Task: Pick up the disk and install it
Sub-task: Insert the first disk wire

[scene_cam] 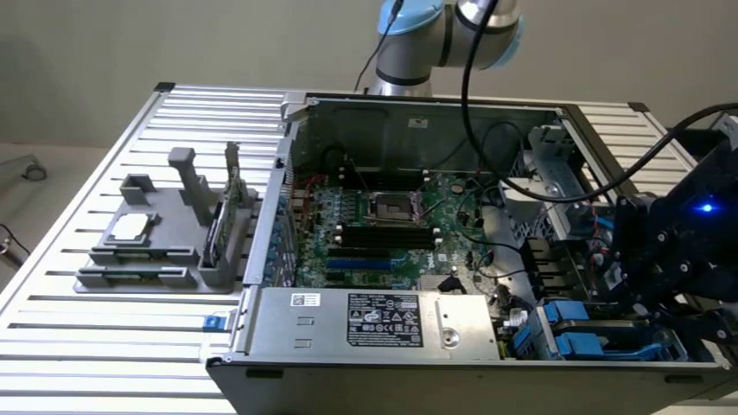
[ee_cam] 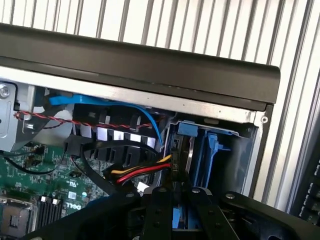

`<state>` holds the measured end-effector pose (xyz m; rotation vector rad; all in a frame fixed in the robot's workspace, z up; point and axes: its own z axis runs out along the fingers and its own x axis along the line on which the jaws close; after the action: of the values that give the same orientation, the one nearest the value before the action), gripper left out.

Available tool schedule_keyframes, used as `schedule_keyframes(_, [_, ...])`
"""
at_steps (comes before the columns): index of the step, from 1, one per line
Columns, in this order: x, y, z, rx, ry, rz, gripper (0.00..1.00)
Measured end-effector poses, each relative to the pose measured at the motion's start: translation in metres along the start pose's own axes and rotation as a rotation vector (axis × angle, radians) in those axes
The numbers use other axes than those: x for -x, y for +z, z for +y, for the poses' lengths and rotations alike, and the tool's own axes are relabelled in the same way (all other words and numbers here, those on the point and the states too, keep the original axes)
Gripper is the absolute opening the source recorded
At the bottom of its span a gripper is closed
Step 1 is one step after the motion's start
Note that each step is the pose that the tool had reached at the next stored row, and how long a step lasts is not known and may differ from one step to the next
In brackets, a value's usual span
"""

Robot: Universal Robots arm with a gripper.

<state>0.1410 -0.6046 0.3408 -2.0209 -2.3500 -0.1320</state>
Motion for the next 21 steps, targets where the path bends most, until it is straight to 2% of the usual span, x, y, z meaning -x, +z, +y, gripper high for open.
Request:
schedule_keyframes(4, [-0.0002,0.0,0.0,-0.0005,0.043,-0.001,0.17])
schedule_keyframes(12, [-0.0074,0.0007,0.0011,-0.0021,0.064,-0.0022,0.17])
schedule_keyframes(21, [-0.0081,0.0008,0.0013,-0.0042,0.133,-0.0107,0.17])
